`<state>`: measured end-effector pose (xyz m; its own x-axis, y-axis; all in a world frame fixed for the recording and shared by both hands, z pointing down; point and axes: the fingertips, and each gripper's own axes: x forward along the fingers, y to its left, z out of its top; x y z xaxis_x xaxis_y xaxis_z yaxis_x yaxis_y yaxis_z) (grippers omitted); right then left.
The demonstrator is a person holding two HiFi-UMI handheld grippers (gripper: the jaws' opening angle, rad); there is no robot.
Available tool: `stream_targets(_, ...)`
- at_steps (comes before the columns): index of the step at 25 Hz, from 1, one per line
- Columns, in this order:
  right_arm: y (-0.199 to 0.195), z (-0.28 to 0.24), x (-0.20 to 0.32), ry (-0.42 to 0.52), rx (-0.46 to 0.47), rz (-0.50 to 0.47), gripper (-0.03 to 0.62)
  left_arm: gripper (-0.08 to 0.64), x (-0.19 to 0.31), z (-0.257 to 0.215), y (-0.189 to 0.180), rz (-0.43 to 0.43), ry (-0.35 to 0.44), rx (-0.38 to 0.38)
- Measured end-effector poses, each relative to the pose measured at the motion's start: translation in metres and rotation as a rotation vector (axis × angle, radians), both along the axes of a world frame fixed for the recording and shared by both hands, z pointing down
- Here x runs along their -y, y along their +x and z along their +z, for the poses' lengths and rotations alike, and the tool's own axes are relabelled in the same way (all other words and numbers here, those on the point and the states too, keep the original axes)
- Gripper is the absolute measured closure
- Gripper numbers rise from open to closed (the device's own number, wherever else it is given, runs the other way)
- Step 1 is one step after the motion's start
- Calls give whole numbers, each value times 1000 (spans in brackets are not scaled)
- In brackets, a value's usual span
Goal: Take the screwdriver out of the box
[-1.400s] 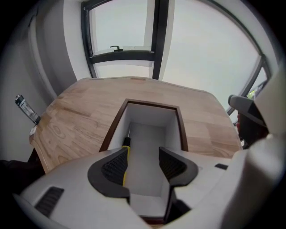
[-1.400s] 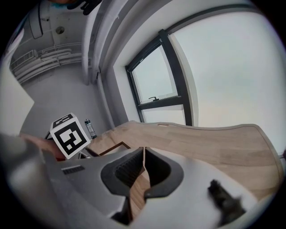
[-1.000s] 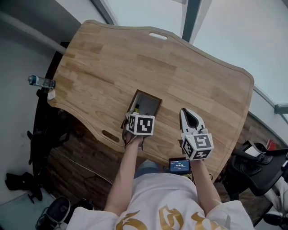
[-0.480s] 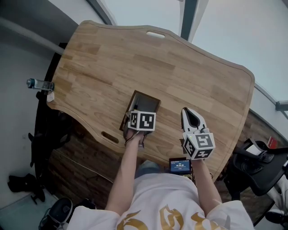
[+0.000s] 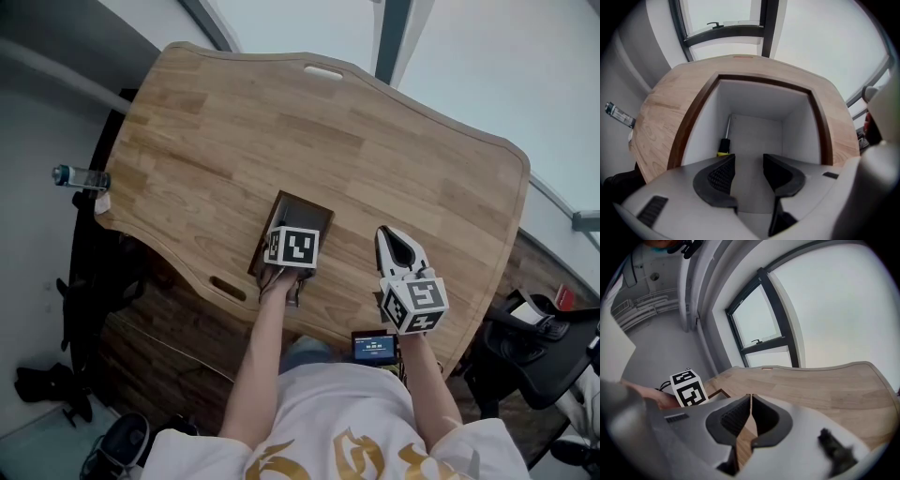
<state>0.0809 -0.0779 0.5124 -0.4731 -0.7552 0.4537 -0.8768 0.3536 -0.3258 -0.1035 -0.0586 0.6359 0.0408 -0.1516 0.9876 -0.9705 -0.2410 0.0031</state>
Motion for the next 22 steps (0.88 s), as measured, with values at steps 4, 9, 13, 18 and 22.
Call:
stream_targets(4, -2, -1, 0, 0, -2, -4, 558, 373, 2, -6, -5, -11, 39, 42)
stream_targets(9, -7, 0, -1, -4, -1, -12, 558, 358, 5, -10, -9, -20, 73, 101)
stream_targets(13, -12, -2, -4, 0, 0, -22, 558, 367, 0, -3, -8, -19, 13, 87)
stream_targets(18, -9, 0, -7, -6, 0, -18, 558, 368, -1, -1, -7, -15, 0, 78)
stream_targets(22, -9, -3, -8, -1, 1, -20, 558, 478, -9, 7, 0, -6, -63, 10)
